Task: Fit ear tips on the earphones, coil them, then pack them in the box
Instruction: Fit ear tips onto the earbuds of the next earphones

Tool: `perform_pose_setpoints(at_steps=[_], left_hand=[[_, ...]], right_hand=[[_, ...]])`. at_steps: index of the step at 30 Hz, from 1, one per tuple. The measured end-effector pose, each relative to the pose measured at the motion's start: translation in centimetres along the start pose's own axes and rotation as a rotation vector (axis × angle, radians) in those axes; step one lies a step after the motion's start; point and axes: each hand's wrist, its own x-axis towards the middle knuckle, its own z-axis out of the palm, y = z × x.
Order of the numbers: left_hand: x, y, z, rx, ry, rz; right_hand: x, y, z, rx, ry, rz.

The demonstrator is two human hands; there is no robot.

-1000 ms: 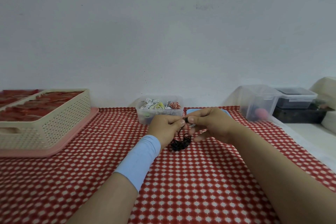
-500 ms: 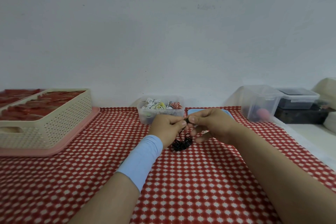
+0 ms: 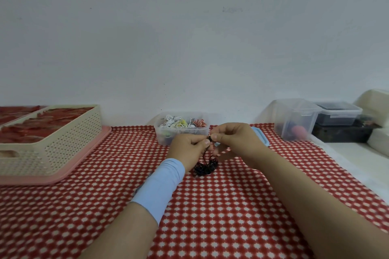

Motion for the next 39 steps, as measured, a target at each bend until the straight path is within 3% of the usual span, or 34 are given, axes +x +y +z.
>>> perform_pose_setpoints(at_steps=[6,10,14,19,28,39], left_hand=[[-0.1,0.0,-0.1,-0.146,0.024,-0.114],[0.0,-0.1,-0.1,-0.285,-0.004,-0.202],[-0.3,-0.1,-0.2,-0.239,-0.032,-0.177],[0.0,-0.1,0.0,-0.071,0.083,-0.065],[-0.1,0.5,0.3,-0.018,0.205,0.101],[-0.1,0.4,0.3,0.311,0.320,0.349]], right_hand=[[0.1,-0.3,0.6,-0.252,0.006,-0.169],[-0.1,-0.6,0.2,-0.347,-0.027,-0.183],[0.2,-0.5,0.3,-0.475,0.027,-0.220],[0.5,-0.2,0.3,-0.569,0.069,-0.299],[-0.1,-0.9,1.4,-0.219,0.141,-0.174],[-0.2,-0.9,3.2,0.242,0.128,0.129]])
